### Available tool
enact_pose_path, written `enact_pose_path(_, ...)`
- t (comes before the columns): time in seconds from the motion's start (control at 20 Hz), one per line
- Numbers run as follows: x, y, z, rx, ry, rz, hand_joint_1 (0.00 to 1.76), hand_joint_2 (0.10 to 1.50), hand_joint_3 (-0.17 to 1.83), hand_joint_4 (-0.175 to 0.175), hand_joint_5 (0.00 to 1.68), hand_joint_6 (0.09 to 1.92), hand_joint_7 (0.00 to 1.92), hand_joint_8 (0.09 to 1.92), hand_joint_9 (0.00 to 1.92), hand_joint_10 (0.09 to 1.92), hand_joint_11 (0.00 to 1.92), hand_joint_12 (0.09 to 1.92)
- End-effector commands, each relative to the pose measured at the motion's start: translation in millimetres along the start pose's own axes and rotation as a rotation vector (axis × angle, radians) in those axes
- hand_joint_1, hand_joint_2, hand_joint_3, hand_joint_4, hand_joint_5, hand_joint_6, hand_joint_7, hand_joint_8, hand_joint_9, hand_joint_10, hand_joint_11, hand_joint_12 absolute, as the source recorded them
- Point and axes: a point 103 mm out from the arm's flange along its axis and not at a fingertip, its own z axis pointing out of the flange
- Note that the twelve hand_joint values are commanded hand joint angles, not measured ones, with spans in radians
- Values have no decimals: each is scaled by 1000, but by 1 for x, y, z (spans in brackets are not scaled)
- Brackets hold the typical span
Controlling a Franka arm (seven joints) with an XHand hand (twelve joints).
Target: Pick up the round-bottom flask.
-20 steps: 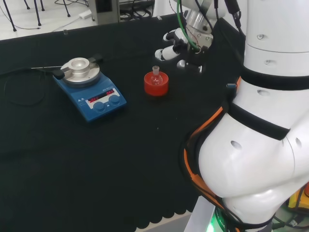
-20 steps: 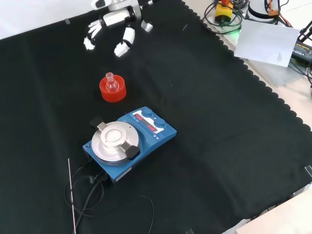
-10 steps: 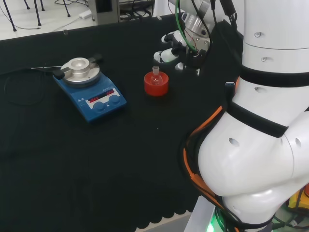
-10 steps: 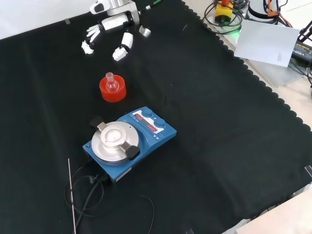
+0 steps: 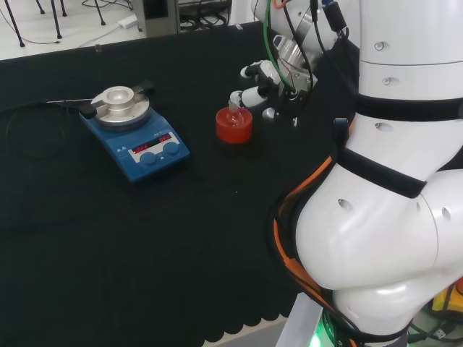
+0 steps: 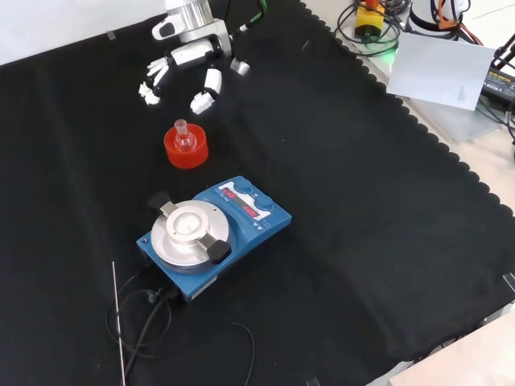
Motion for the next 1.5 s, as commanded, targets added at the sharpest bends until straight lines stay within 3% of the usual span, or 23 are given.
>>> enact_pose_path(0.05, -9, 6, 15, 0, 24, -14, 899, 524, 784, 6, 593, 87, 156, 570, 339, 644, 0, 1351)
enact_pose_path(0.4, -12, 13, 30, 5, 66, -8, 907, 514, 791, 7, 603, 87, 153, 566, 340, 641, 0, 1344)
enact_pose_path(1.5, -13, 24, 41, -9, 47, -14, 940, 517, 791, 12, 702, 109, 172, 555, 357, 626, 0, 1354)
